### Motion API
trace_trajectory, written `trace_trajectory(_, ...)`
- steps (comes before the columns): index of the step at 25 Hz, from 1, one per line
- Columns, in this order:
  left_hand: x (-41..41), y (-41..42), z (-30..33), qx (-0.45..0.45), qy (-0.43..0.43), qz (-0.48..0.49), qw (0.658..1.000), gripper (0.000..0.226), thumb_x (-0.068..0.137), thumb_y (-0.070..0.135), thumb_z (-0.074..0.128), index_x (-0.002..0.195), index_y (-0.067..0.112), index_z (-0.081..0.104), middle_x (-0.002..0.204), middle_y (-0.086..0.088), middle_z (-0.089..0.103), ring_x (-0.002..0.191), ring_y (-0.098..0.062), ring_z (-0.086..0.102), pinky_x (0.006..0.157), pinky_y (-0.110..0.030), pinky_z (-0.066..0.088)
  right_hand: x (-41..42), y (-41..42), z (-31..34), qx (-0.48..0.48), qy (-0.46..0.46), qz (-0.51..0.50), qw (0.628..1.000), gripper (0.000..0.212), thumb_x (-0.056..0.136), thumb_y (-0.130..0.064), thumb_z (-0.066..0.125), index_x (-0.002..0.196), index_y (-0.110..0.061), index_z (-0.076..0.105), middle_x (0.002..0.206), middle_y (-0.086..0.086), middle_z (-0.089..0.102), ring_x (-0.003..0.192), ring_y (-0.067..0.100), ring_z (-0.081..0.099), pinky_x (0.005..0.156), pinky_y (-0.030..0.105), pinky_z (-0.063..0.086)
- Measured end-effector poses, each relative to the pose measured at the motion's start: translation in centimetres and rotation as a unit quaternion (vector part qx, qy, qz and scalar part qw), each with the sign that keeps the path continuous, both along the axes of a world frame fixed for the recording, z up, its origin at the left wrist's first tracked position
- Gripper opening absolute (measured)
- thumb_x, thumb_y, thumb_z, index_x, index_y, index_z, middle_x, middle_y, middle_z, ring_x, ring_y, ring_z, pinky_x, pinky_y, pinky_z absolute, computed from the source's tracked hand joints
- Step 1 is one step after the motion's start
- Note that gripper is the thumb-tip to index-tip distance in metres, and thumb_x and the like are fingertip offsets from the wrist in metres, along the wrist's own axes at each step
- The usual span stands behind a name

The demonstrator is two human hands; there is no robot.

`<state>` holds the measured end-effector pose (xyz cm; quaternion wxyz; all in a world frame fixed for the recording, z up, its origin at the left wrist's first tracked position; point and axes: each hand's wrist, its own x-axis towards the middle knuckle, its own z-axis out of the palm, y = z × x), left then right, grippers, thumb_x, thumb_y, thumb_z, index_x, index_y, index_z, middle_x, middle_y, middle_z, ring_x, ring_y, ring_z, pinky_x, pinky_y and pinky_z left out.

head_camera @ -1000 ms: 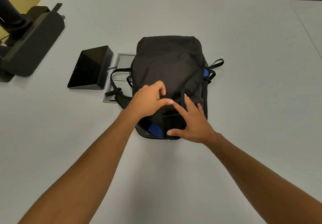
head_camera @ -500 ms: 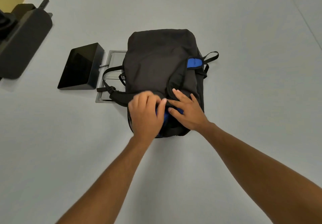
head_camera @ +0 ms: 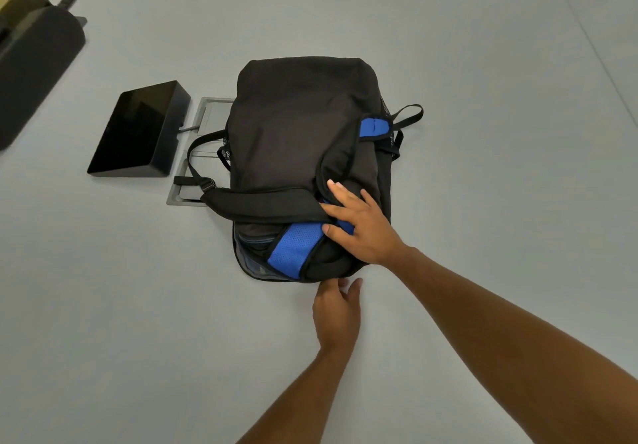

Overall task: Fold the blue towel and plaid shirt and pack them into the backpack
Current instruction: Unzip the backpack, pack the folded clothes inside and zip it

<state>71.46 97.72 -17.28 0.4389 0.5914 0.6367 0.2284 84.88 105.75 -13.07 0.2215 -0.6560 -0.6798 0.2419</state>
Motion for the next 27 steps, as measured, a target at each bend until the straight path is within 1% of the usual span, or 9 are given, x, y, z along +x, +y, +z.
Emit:
trace_trajectory(2, 1.5, 0.4, -0.3, 0.011, -0.015, 0.064, 0.998, 0.033, 0.086, 0.036, 0.071, 0.103, 0.009, 0.067, 0.086, 0.002, 0.068, 0.077, -0.010, 0.063, 0.072, -0.019, 0.051, 0.5, -0.1, -0.3, 0.009, 0.028, 0.004, 1.000, 0.053, 0.095, -0.048, 0.048, 0.144, -0.030, 0.048, 0.162, -0.007, 0.020, 0.150, 0.007, 0.012, 0.123, 0.045, 0.000)
trace_trajectory(4, 2.0, 0.7, -1.0, 0.021, 0.009, 0.103, 0.994, 0.029, 0.088, 0.031, 0.071, 0.102, 0.006, 0.070, 0.084, -0.003, 0.069, 0.076, -0.017, 0.065, 0.072, -0.031, 0.055, 0.8, -0.2, -0.8, 0.028, 0.052, 0.008, 0.998, 0.052, 0.095, -0.046, 0.051, 0.144, -0.029, 0.048, 0.162, -0.006, 0.022, 0.150, 0.007, 0.014, 0.123, 0.042, 0.000)
trace_trajectory(6, 2.0, 1.2, -1.6, 0.004, 0.040, 0.119, 0.992, 0.027, 0.090, 0.026, 0.068, 0.106, 0.005, 0.069, 0.090, -0.010, 0.070, 0.083, -0.026, 0.066, 0.073, -0.034, 0.054, 1.1, -0.4, -1.3, 0.055, 0.053, 0.010, 0.997, 0.052, 0.095, -0.047, 0.051, 0.143, -0.029, 0.049, 0.161, -0.005, 0.024, 0.150, 0.007, 0.015, 0.123, 0.041, 0.002)
trace_trajectory(11, 0.7, 0.5, -1.6, 0.065, 0.060, 0.072, 0.993, 0.015, 0.090, 0.019, 0.067, 0.101, 0.010, 0.072, 0.089, -0.004, 0.072, 0.082, -0.021, 0.068, 0.071, -0.028, 0.051, 0.9, -0.6, -3.0, 0.139, 0.012, -0.009, 0.990, 0.050, 0.095, -0.047, 0.051, 0.140, -0.026, 0.054, 0.158, 0.000, 0.033, 0.148, 0.012, 0.023, 0.121, 0.050, 0.015)
trace_trajectory(14, -0.9, 0.3, -2.2, 0.125, 0.062, 0.029, 0.990, 0.017, 0.087, 0.026, 0.072, 0.100, 0.015, 0.075, 0.090, 0.001, 0.074, 0.080, -0.015, 0.068, 0.070, -0.021, 0.048, 0.8, -1.2, -4.4, 0.172, -0.007, -0.032, 0.985, 0.050, 0.095, -0.047, 0.052, 0.140, -0.026, 0.053, 0.158, 0.005, 0.034, 0.148, 0.018, 0.026, 0.120, 0.054, 0.015)
trace_trajectory(18, -2.8, 1.4, -2.8, 0.155, 0.095, -0.023, 0.983, 0.026, 0.087, 0.034, 0.069, 0.099, 0.012, 0.076, 0.084, -0.002, 0.074, 0.075, -0.020, 0.069, 0.066, -0.030, 0.057, 0.6, -1.3, -5.5, 0.175, -0.022, -0.053, 0.983, 0.051, 0.094, -0.046, 0.052, 0.141, -0.026, 0.051, 0.158, 0.007, 0.032, 0.148, 0.022, 0.025, 0.119, 0.059, 0.014)
trace_trajectory(21, -3.6, 1.8, -2.8, 0.168, 0.098, -0.041, 0.980, 0.021, 0.085, 0.028, 0.074, 0.097, 0.011, 0.076, 0.081, -0.002, 0.074, 0.072, -0.018, 0.068, 0.065, -0.028, 0.057, 0.5, -1.3, -5.7, 0.169, -0.030, -0.064, 0.983, 0.050, 0.093, -0.046, 0.052, 0.139, -0.025, 0.053, 0.158, 0.006, 0.031, 0.148, 0.022, 0.025, 0.116, 0.064, 0.015)
trace_trajectory(24, -4.4, 2.2, -2.5, 0.174, 0.098, -0.025, 0.980, 0.012, 0.081, 0.020, 0.073, 0.082, 0.009, 0.075, 0.071, -0.003, 0.071, 0.063, -0.018, 0.065, 0.058, -0.029, 0.057, 0.4, -1.3, -5.7, 0.154, -0.037, -0.069, 0.985, 0.051, 0.093, -0.048, 0.051, 0.137, -0.024, 0.056, 0.159, 0.005, 0.031, 0.148, 0.022, 0.024, 0.115, 0.066, 0.015)
trace_trajectory(27, -5.6, 2.7, -2.2, 0.200, 0.109, -0.029, 0.973, 0.013, 0.077, 0.020, 0.068, 0.075, 0.010, 0.075, 0.067, -0.002, 0.068, 0.057, -0.017, 0.063, 0.056, -0.021, 0.051, 0.4, -1.3, -5.7, 0.132, -0.036, -0.078, 0.987, 0.052, 0.092, -0.051, 0.050, 0.137, -0.027, 0.055, 0.160, 0.000, 0.027, 0.150, 0.018, 0.018, 0.115, 0.067, 0.010)
